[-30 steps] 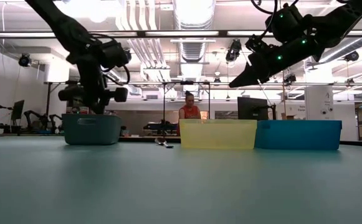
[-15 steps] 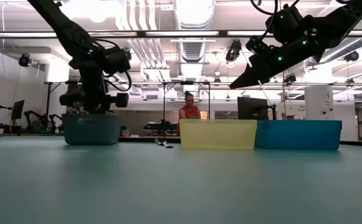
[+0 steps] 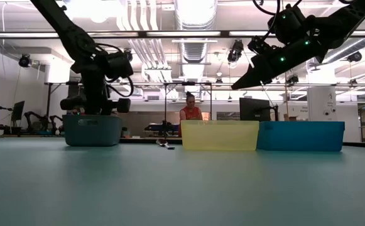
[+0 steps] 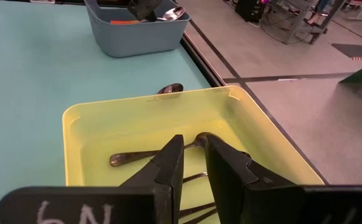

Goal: Sort silverware by color (type)
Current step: Put the orange spoon into the green bin

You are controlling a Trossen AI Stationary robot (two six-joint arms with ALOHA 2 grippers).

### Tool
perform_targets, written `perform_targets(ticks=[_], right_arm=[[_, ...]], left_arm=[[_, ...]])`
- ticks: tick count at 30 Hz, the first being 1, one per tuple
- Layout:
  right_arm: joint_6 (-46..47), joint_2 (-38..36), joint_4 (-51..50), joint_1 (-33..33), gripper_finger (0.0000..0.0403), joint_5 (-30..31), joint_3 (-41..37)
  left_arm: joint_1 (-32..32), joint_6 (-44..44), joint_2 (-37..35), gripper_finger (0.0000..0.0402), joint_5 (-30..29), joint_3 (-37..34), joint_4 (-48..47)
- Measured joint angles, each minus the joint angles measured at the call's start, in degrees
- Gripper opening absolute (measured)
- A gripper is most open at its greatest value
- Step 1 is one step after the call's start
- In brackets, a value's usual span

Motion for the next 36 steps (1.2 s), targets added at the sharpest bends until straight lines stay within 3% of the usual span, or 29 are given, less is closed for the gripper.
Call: perform_targets(ticks=[36], right_arm=[[-0.04,0.0,0.0,0.0,0.0059,0.0,-0.09]], left_arm=[[0.0,-2.44,0.09,0.0006,2.91,0.02,-7.93]])
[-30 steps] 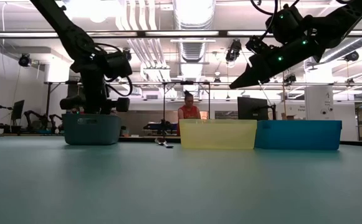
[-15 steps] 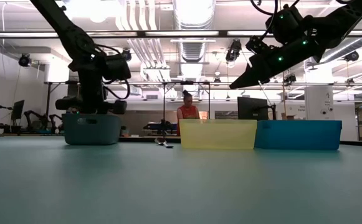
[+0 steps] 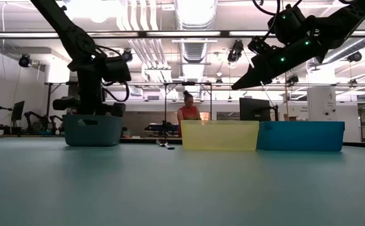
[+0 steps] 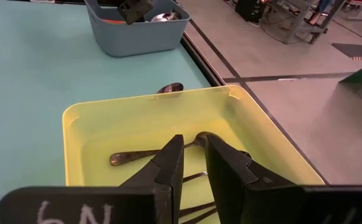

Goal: Sort silverware by color (type)
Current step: Put the orange spoon into the green bin, then put the blue spoon into the blue bin

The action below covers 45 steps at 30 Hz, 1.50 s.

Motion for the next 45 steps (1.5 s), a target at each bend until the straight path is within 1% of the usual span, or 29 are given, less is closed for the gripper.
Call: perform_targets(ticks=[7,15,22,25,30,35,38,41,45], right_arm=[[0.02,0.0,0.0,0.0,0.0059,0.0,0.0],[0.58,0.0,0.0,0.0,0.0059,0.0,0.0],[3.04,0.0,-0.04,0.0,0.0059,0.02,0.0],[4.09,0.0,-1.76,0.0,0.0059,0.02,0.69],[6.84,0.0,-7.37,0.0,0.0059,0.02,3.32],[13.07,0.0,-12.46,0.11,0.0059,0.04,5.97],[16.84,0.0,-12.94,0.9,0.0059,0.11,6.01],[19.61,0.0,-12.94,1.98,0.0059,0.04,5.99],[23.4,0.0,-13.01,3.73,0.0059,0.18,6.58]], left_arm=[[0.0,-0.1,0.0,0.0024,-0.02,0.01,-0.07],[-0.03,0.52,-0.02,0.0029,-0.1,0.02,-0.04],[-1.65,6.0,-1.92,0.0029,-1.07,0.02,-0.38],[-2.92,8.43,-3.22,0.0029,-2.22,0.02,-0.26],[-5.58,12.62,-5.68,0.0029,-2.23,0.02,-0.13],[-9.26,17.79,-9.24,0.0029,-2.23,0.0,-0.15],[-11.92,20.24,-12.57,0.0029,-2.22,0.0,-0.02],[-15.22,25.21,-16.52,0.003,-2.26,0.0,0.66],[-21.2,31.71,-21.72,0.003,-2.23,0.0,1.86]])
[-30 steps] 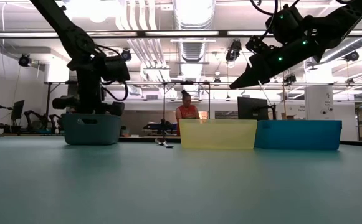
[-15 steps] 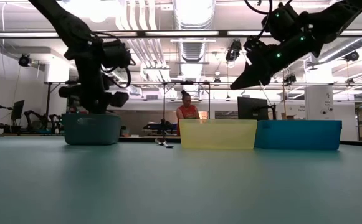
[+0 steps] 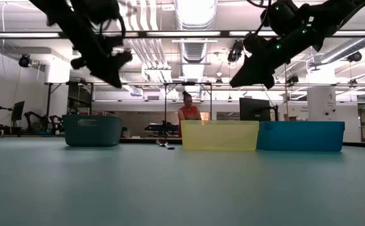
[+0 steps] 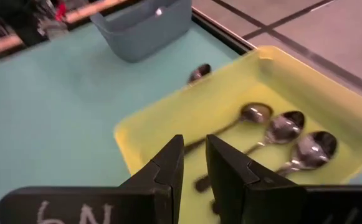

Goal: Sort silverware by color (type)
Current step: Put the blue spoon into the blue bin

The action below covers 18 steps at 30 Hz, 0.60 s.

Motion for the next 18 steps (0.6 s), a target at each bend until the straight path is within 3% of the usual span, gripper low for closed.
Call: perform_targets(ticks=[9,18], right_arm=[[3.65,0.0,0.09,4.7,0.0059,1.46,4.58],[5.31,0.0,0.06,8.83,0.0059,4.79,9.52]], left_arm=[[-15.59,8.23,-6.86,0.003,-2.62,-1.52,4.36],[-27.76,11.59,-10.75,0.003,-2.9,-10.67,17.69]])
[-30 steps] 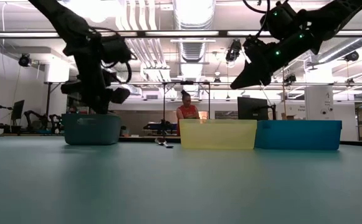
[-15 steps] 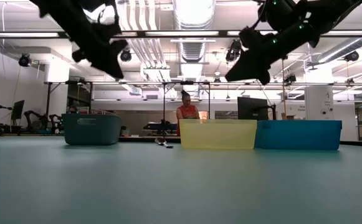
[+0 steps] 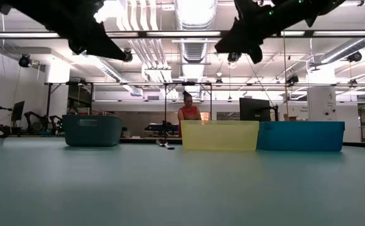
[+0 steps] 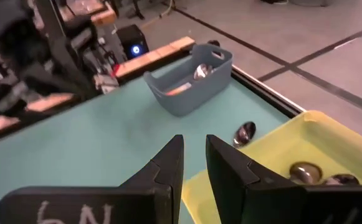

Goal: Sort silverware by color (type)
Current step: Put the blue spoon into the blue bin

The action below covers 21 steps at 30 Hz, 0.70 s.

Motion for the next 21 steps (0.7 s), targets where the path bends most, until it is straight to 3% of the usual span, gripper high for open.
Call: perform_targets(ticks=[8,15,21], right_arm=[[1.87,0.0,-0.47,0.64,0.0059,1.07,3.29],[1.38,0.0,-0.82,0.72,0.0059,1.15,4.37],[-5.0,0.02,-5.19,-0.02,0.0059,5.91,4.37]], left_arm=[[-1.77,-0.24,-2.52,0.003,-0.07,-8.11,9.88],[-1.66,-1.08,-3.38,0.003,-2.08,-10.11,11.95],[-0.09,-5.66,-3.87,0.0029,-10.97,-7.69,10.16]])
